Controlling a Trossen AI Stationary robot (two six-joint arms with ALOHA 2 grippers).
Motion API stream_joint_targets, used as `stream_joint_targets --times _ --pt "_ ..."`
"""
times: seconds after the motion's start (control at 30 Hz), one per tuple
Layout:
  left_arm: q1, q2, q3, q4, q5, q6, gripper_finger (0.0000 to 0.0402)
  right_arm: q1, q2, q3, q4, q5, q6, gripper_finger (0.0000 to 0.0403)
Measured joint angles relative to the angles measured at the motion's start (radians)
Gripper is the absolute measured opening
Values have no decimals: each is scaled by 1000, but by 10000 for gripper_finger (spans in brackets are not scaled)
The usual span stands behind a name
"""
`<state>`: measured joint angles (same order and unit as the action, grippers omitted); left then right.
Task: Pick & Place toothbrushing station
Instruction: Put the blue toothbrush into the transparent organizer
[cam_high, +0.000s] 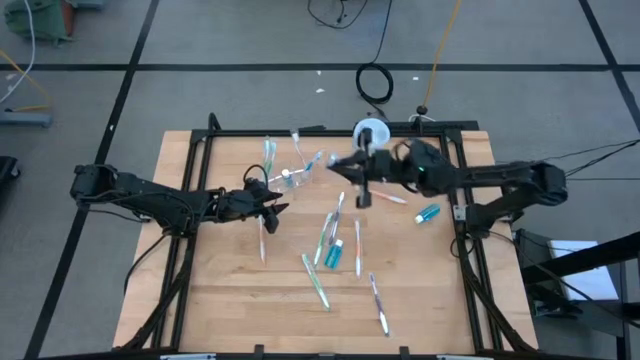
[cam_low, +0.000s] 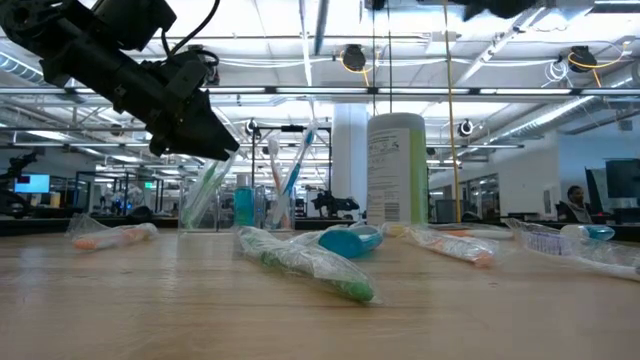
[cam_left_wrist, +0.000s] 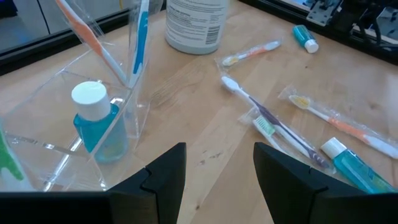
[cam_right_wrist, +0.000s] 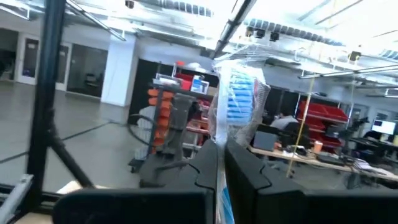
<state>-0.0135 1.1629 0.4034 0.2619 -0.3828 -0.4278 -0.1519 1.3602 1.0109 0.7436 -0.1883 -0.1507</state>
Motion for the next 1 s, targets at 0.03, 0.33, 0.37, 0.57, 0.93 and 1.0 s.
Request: stream_joint_targets --times 0.03,0.33,0.37,0.57,0.93,1.0 --pt "0 0 0 1 0 0 191 -17 29 31 -3 -15 2 7" --pt "0 0 0 5 24 2 191 -158 297 284 -111 -26 61 7" --pt "-1 0 0 4 24 4 191 -168 325 295 -111 -26 70 7" --pt "0 0 0 4 24 5 191 -199 462 304 -25 -26 166 7" --pt "0 0 0 3 24 6 191 -193 618 305 75 41 192 7" --pt "0 0 0 2 24 6 191 -191 628 305 63 59 192 7"
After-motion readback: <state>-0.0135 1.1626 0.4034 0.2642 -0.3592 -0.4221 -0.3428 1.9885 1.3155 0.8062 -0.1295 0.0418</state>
